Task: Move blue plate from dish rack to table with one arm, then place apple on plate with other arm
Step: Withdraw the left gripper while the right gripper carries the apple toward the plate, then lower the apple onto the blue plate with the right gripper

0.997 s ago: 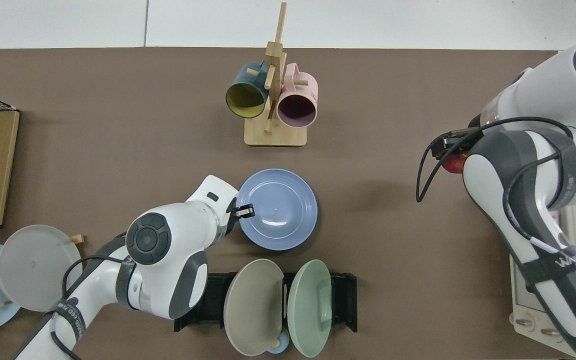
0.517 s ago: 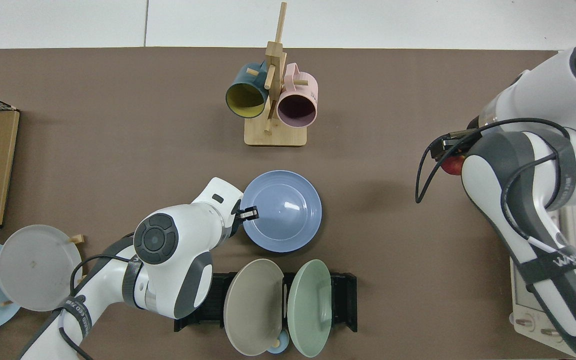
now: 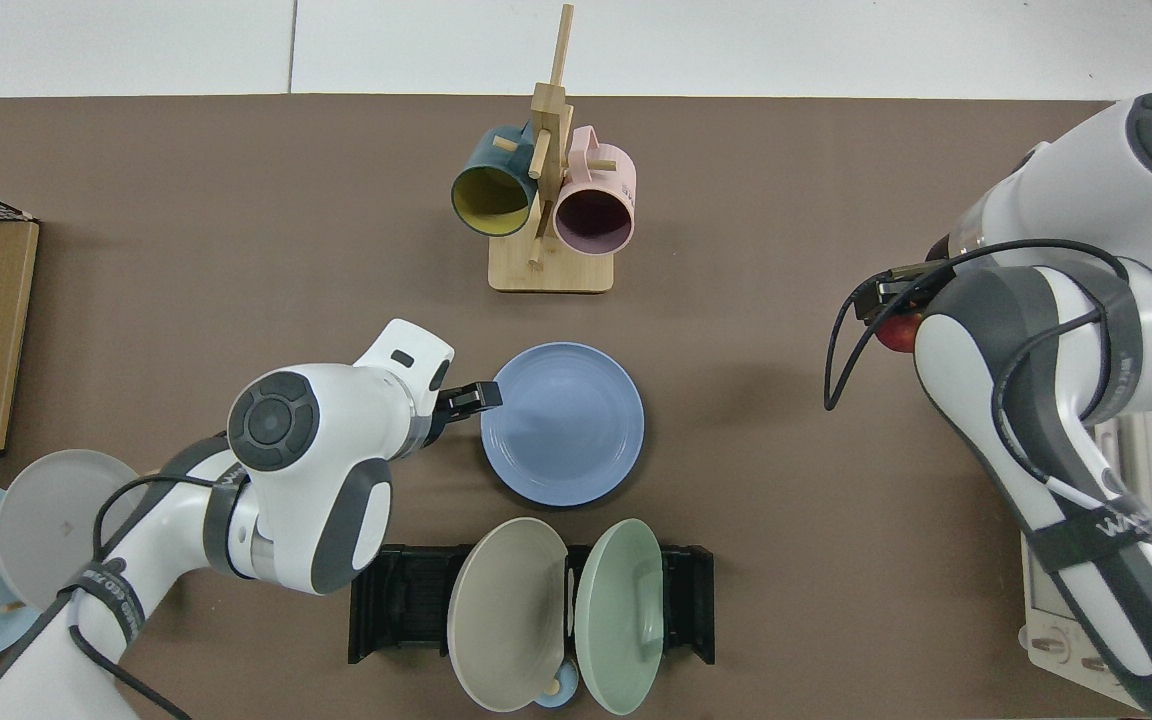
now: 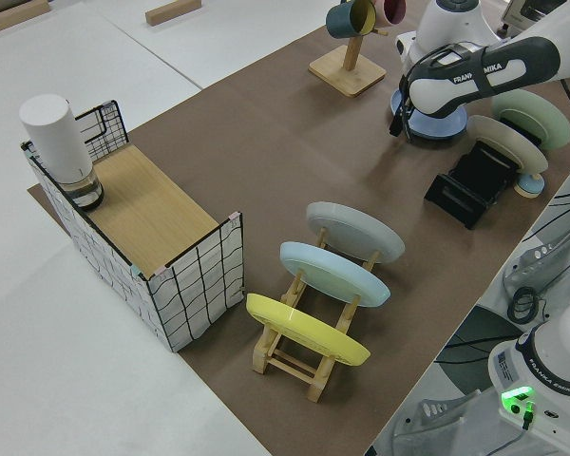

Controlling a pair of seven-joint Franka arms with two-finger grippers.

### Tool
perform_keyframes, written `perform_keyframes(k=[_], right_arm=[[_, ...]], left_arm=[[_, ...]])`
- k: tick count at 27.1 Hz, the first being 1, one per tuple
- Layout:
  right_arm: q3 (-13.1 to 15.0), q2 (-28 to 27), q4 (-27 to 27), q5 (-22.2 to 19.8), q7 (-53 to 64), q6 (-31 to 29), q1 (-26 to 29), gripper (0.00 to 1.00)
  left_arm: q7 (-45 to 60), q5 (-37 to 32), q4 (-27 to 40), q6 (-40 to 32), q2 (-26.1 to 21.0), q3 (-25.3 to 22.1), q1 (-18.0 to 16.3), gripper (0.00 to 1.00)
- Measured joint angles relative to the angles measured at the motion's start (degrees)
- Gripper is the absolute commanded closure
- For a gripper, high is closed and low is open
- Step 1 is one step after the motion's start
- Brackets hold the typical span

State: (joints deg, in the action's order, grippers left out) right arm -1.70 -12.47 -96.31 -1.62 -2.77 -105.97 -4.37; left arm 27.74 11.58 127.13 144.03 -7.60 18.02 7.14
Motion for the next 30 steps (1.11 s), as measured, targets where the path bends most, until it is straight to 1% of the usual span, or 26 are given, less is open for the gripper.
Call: perform_keyframes(k=[4,7,10,13,16,19,22,26,30], right_arm=[[-0.03,0.04,-0.42,0.09,-1.05,-0.01,-0.87,1.00],[-0.06,0.05,-0.73,0.11,-3.77,-0.38,-2.39,1.00],[-0.10,0.06,-1.34,0.13,-7.06,-1.43,-4.68,1.00],[-0.15,0.06,-1.99,0.13,-10.51,-2.51,-7.66,1.00],[-0.21,0.02,-2.61,0.13,-15.01,-3.93,-10.60,1.00],[-0.27,-0.29,-3.32,0.32,-19.90,-6.01,-13.58,1.00],[-0.35,-1.30,-3.99,1.24,-25.42,-8.79,-17.07,1.00],[-0.43,-3.35,-4.40,1.68,-31.85,-11.72,-20.89,1.00],[-0.49,-5.87,-4.47,1.75,-37.71,-14.58,-24.60,1.00]], left_arm=[[0.09,-6.64,-5.05,-9.82,0.68,-1.69,-0.77,0.00],[0.06,-10.32,-8.43,-18.28,2.45,-3.35,-1.48,0.00],[-0.91,-12.46,-11.55,-26.35,4.64,-4.69,-2.73,0.00],[-4.83,-13.47,-15.92,-35.38,6.57,-5.86,-4.47,0.00],[-8.72,-13.77,-20.26,-42.24,7.55,-7.21,-6.02,0.00],[-12.16,-13.96,-22.86,-45.27,7.91,-8.77,-7.37,0.00],[-15.82,-13.98,-24.17,-46.52,7.97,-10.74,-8.33,0.00],[-19.71,-13.95,-24.95,-47.56,8.69,-12.72,-8.47,0.00],[-21.32,-13.91,-24.98,-47.75,10.38,-13.18,-8.46,0.00]])
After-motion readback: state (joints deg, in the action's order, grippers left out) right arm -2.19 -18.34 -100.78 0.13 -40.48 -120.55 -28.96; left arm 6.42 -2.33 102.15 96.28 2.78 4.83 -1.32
